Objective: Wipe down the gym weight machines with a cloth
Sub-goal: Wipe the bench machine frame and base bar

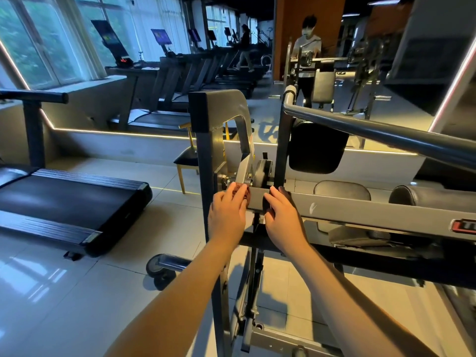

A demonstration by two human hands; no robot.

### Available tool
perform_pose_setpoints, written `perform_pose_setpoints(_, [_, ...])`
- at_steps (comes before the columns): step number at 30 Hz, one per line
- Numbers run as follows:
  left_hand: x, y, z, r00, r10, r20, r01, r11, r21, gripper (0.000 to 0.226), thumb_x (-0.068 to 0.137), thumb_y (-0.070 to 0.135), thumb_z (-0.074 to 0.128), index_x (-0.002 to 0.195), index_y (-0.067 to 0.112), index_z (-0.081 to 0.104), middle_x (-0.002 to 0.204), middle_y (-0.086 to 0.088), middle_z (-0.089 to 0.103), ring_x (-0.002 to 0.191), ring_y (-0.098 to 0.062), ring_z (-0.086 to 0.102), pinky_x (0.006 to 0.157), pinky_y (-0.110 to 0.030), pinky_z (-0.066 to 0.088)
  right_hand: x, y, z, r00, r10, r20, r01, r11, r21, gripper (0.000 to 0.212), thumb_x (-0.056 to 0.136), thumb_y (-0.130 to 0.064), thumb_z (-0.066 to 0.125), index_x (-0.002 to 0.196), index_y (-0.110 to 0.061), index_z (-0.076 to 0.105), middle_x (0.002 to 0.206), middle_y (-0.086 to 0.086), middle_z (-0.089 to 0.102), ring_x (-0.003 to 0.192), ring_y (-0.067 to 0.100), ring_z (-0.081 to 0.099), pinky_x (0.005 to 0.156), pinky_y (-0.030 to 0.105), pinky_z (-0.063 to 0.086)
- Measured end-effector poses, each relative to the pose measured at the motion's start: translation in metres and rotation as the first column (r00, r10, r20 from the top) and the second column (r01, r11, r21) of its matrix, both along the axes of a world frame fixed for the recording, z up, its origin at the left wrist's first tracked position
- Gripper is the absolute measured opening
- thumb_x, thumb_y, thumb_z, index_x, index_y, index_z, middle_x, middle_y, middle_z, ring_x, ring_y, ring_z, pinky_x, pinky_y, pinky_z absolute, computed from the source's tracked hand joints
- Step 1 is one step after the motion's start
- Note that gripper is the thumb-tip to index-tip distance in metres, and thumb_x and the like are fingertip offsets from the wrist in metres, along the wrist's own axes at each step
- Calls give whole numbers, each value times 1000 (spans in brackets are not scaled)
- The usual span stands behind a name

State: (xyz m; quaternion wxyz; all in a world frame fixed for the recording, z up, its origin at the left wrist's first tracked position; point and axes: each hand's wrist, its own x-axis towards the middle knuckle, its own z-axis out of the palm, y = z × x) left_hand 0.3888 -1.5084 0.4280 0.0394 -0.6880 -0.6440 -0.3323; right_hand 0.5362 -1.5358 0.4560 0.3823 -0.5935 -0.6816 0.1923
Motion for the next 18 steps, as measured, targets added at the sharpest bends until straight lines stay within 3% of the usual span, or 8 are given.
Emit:
perform_pose_setpoints(2, [10,-4,1,995,41,96,-39,999,-21,45,105,33,46,150,29,45,156,4,42,129,-21,40,100,-35,49,3,-1,1,1000,-11,-15,10,1000,-23,51,102,-6,53,150,-18,45,162,-5,34,150,12,26,113,21,19])
perform_pose_setpoints(4, [31,-11,0,992,-28,121,29,1000,-8,45,105,35,41,149,30,45,157,5,39,125,-19,40,97,-32,48,9,-2,1,996,-49,-73,49,999,-2,47,102,-9,52,148,-21,48,154,-5,45,145,12,37,116,25,26])
perform_pose_setpoints(6, [49,-19,-7,983,-143,111,141,990,21,43,105,34,44,147,31,48,157,5,41,123,-17,41,95,-31,48,13,-7,-2,986,-69,-152,77,996,47,42,102,-10,53,141,-21,55,140,-7,55,135,13,48,116,30,37])
perform_pose_setpoints(8, [52,-20,-11,975,-200,96,198,980,27,42,104,32,48,146,31,50,155,4,43,123,-18,43,95,-32,50,12,-12,-7,976,-56,-210,65,997,37,41,101,-9,55,141,-18,57,138,-5,57,133,16,49,115,29,39])
perform_pose_setpoints(10, [41,-15,-11,973,-229,7,229,972,45,44,104,33,45,147,31,48,155,4,44,124,-18,45,97,-34,49,11,-10,-13,990,-69,-124,73,997,33,45,100,-11,56,144,-23,54,144,-2,55,139,17,45,116,38,41])
perform_pose_setpoints(13, [12,-6,-6,987,-162,-3,162,986,43,44,104,33,46,148,31,46,154,5,45,127,-18,45,100,-36,50,12,-5,-16,995,-97,-10,98,995,8,53,99,-13,59,149,-26,46,152,-3,47,143,17,41,113,44,45])
perform_pose_setpoints(16, [3,-2,-1,994,-16,104,16,1000,4,44,105,31,47,149,29,47,153,5,45,129,-20,42,98,-38,52,12,-8,-14,995,-90,29,91,996,-17,55,99,-14,59,151,-26,43,156,-4,43,142,16,42,112,42,46])
perform_pose_setpoints(18, [14,-5,0,987,26,159,-24,1000,-13,44,105,30,45,149,29,46,155,4,43,127,-20,40,98,-37,52,16,-10,-10,999,-49,20,49,998,-37,52,101,-13,56,151,-25,44,159,-4,39,146,16,37,117,34,38])
